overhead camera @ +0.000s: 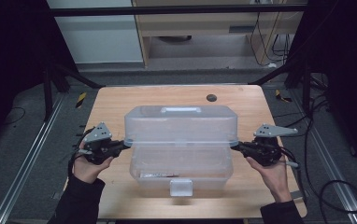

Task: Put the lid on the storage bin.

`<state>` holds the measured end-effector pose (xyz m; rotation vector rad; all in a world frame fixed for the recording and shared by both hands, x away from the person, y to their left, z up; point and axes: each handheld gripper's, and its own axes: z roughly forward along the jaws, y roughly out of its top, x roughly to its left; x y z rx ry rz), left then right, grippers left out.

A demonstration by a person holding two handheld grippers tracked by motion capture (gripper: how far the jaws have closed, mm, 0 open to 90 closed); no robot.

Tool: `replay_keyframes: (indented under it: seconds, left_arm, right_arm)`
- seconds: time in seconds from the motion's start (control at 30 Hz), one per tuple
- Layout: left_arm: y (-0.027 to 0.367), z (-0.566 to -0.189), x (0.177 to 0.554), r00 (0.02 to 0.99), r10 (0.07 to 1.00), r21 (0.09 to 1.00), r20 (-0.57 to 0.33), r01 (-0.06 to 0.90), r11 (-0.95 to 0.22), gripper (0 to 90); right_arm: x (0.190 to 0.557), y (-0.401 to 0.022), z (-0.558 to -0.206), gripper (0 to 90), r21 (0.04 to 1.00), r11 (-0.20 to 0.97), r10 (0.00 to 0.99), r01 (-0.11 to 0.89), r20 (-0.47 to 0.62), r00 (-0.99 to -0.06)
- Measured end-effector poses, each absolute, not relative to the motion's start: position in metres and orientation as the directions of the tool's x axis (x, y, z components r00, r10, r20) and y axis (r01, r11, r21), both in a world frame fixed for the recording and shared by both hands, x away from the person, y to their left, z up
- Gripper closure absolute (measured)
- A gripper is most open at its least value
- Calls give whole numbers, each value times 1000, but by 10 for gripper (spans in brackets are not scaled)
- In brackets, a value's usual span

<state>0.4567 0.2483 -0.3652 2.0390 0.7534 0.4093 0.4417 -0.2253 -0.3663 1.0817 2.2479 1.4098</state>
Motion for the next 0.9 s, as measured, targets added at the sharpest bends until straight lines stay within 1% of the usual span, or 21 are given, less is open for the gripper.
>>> replay_keyframes:
  seconds: [0.13, 0.3, 0.57, 0.9]
  left_arm:
    - [248, -373, 449, 761, 649, 830, 10, 356, -430, 884]
    - [248, -378, 445, 760, 649, 821, 22, 356, -446, 882]
    - [248, -385, 437, 756, 653, 808, 37, 362, -465, 878]
    - [252, -393, 435, 742, 669, 787, 47, 384, -482, 872]
  right_arm:
    - [437, -225, -373, 900, 842, 274, 724, 464, 137, -676]
    - [431, -221, -378, 899, 824, 327, 733, 462, 87, -675]
    - [427, -226, -387, 899, 812, 318, 736, 489, 114, -668]
    - [425, -216, -398, 898, 768, 377, 754, 518, 70, -653]
